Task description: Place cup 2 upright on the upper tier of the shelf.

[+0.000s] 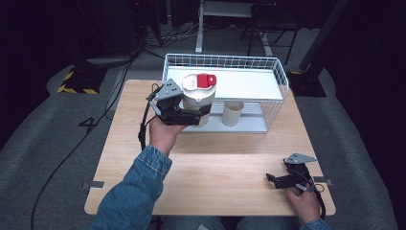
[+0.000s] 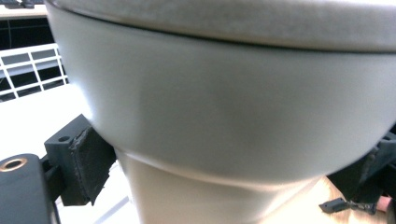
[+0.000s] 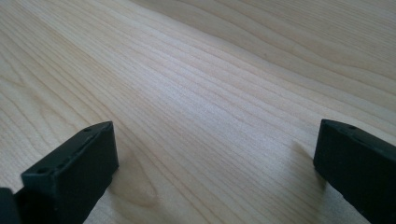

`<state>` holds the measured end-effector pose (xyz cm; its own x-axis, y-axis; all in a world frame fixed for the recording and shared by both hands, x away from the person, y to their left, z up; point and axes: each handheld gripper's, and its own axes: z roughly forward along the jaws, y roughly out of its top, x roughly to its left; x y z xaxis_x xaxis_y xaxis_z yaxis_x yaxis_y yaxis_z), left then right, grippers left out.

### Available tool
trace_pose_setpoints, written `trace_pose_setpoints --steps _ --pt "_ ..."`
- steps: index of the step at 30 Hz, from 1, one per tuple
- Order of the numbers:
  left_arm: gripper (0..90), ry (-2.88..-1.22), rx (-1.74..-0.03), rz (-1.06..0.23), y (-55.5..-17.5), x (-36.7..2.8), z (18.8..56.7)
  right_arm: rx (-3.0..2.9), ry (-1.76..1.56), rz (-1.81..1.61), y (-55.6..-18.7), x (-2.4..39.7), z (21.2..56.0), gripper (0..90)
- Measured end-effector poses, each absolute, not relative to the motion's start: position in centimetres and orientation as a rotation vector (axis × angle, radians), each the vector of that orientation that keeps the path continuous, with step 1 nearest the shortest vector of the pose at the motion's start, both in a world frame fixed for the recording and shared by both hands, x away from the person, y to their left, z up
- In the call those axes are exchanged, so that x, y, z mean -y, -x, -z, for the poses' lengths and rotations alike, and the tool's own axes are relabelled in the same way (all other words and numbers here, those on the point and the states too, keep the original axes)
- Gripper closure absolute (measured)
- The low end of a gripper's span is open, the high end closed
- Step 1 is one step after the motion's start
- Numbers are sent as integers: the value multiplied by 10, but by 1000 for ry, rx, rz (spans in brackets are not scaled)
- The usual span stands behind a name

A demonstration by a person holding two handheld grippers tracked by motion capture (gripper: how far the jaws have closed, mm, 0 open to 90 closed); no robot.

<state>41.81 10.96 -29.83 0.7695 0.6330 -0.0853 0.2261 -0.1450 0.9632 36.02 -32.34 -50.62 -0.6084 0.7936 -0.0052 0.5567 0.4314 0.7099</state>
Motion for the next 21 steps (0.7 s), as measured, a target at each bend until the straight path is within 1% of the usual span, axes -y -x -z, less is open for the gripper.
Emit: trace_pose_setpoints --steps 17,21 --pt "93 -1693 -690 -423 -453 -79 275 -2351 -1156 -976 -360 323 506 0" --pt "93 -1688 -690 -460 -461 -71 270 -2351 -1156 -976 -360 323 506 0"
